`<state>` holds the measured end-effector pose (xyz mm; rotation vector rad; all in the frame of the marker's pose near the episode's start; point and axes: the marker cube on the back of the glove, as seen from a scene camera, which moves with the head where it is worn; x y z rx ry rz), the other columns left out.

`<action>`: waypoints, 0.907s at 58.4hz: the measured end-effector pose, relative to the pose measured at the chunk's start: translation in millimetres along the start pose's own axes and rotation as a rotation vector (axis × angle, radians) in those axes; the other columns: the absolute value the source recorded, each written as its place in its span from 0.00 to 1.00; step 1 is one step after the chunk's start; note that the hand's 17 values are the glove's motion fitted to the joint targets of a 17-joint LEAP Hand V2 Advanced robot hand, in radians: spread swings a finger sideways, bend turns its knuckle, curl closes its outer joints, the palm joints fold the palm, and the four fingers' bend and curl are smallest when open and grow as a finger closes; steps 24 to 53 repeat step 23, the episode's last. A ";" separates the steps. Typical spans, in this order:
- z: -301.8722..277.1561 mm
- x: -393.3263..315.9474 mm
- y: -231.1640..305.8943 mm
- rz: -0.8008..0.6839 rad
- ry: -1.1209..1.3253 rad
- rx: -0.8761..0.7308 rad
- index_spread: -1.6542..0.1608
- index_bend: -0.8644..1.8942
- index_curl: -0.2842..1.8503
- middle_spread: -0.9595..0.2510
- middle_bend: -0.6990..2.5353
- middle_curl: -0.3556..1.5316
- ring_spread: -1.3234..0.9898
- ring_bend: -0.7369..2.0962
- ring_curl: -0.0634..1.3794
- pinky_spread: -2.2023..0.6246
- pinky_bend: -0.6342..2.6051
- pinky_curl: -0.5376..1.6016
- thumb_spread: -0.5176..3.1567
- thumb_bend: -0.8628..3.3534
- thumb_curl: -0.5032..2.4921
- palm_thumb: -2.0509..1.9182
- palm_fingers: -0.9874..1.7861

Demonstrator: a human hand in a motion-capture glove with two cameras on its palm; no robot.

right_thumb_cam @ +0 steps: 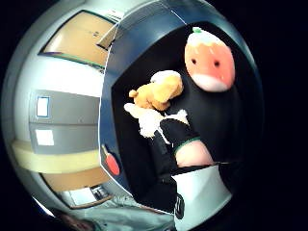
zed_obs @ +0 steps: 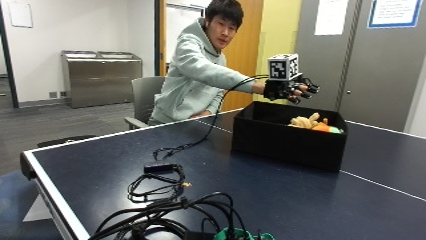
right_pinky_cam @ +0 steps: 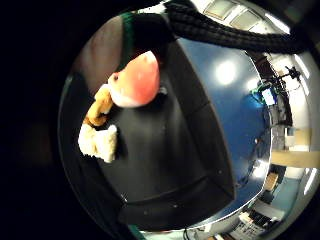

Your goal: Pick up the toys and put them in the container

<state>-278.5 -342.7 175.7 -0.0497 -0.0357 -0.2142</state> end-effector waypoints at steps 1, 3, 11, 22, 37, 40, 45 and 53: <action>-2.3 -0.9 3.2 -0.007 0.001 0.009 0.78 0.34 0.33 0.80 0.24 0.47 0.56 0.33 0.29 0.79 0.51 0.44 0.43 0.20 0.39 0.58 0.23; -7.6 -2.5 9.6 -0.018 0.001 0.025 0.78 0.34 0.32 0.81 0.24 0.46 0.57 0.33 0.28 0.79 0.51 0.43 0.44 0.20 0.39 0.58 0.24; -39.1 60.6 5.5 -0.060 0.191 0.147 0.78 0.35 0.29 0.84 0.25 0.42 0.58 0.32 0.28 0.80 0.49 0.42 0.46 0.20 0.36 0.58 0.26; -72.3 12.6 88.8 -0.162 -0.001 0.241 0.79 0.36 0.27 0.84 0.26 0.38 0.59 0.33 0.28 0.80 0.47 0.41 0.49 0.20 0.34 0.59 0.29; -73.3 9.2 93.5 -0.169 -0.012 0.242 0.79 0.36 0.27 0.84 0.26 0.38 0.59 0.33 0.28 0.80 0.46 0.41 0.49 0.20 0.33 0.59 0.30; -73.3 9.2 93.5 -0.169 -0.012 0.242 0.79 0.36 0.27 0.84 0.26 0.38 0.59 0.33 0.28 0.80 0.46 0.41 0.49 0.20 0.33 0.59 0.30; -73.3 9.2 93.5 -0.169 -0.012 0.242 0.79 0.36 0.27 0.84 0.26 0.38 0.59 0.33 0.28 0.80 0.46 0.41 0.49 0.20 0.33 0.59 0.30; -73.3 9.2 93.5 -0.169 -0.012 0.242 0.79 0.36 0.27 0.84 0.26 0.38 0.59 0.33 0.28 0.80 0.46 0.41 0.49 0.20 0.33 0.59 0.30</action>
